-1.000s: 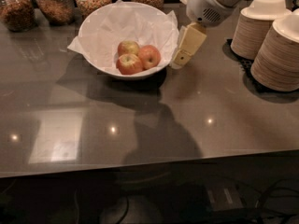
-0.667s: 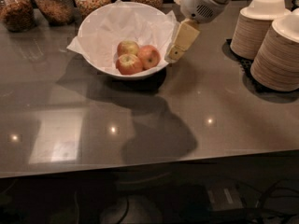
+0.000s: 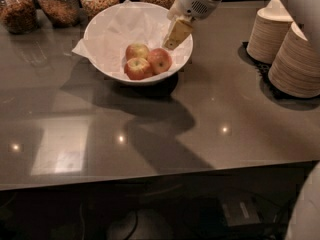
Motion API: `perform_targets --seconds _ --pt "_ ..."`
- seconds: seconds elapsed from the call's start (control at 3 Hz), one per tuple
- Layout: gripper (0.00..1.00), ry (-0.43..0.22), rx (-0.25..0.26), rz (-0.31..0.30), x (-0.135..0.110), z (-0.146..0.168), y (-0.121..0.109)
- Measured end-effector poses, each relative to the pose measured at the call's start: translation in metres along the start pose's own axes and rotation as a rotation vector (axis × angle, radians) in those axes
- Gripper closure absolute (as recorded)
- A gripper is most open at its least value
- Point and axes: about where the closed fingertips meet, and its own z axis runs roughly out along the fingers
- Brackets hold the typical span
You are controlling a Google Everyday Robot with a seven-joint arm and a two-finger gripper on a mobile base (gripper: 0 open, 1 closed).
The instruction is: Pick apple from white bowl
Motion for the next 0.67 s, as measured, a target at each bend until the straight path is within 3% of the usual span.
perform_targets --seconds 0.33,0.67 --pt "0.36 -0.001 -0.016 -0.001 -0.003 0.013 -0.008" --pt "0.28 0.011 -0.064 -0.012 -0.005 0.034 -0.002"
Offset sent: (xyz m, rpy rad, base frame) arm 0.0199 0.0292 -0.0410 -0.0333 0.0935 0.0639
